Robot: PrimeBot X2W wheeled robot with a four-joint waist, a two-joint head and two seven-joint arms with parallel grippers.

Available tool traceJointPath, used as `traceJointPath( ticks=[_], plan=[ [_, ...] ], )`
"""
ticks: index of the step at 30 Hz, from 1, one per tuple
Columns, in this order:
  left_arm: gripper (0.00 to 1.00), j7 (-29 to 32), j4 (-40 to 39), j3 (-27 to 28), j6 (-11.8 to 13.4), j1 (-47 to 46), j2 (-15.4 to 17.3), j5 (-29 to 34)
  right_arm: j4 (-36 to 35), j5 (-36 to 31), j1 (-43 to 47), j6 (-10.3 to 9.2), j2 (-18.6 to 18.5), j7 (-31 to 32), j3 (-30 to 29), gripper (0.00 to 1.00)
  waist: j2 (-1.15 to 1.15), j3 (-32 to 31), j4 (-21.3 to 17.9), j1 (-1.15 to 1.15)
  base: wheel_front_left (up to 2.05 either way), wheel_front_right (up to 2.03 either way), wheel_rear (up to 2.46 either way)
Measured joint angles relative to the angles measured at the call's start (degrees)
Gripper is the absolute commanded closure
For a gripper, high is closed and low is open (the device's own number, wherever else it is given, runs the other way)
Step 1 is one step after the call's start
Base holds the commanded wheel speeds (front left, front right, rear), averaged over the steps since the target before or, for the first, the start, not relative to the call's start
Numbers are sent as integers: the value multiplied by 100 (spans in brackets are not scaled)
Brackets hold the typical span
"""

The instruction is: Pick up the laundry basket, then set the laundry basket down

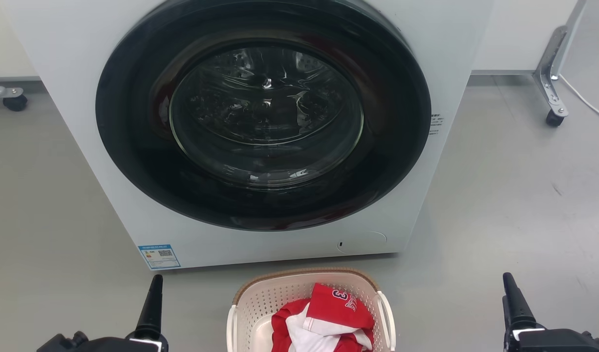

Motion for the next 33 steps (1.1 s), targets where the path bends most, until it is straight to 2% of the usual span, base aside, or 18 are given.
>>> traceJointPath(
  ticks=[5,22,33],
  plan=[
    [0,-81,-77,-110,86,0,44,454,-25,-488,0,-63,-2,-78,104,0,0,6,-2,0,0,0,0],
    [0,-444,-357,-556,411,0,293,2585,-270,-2526,-3,-324,-129,-460,614,0,0,43,-17,1,0,0,0],
    [0,-677,-494,-750,556,33,334,3641,-378,-3466,-2,-471,-136,-672,809,0,0,73,-19,1,0,0,0]
  ],
)
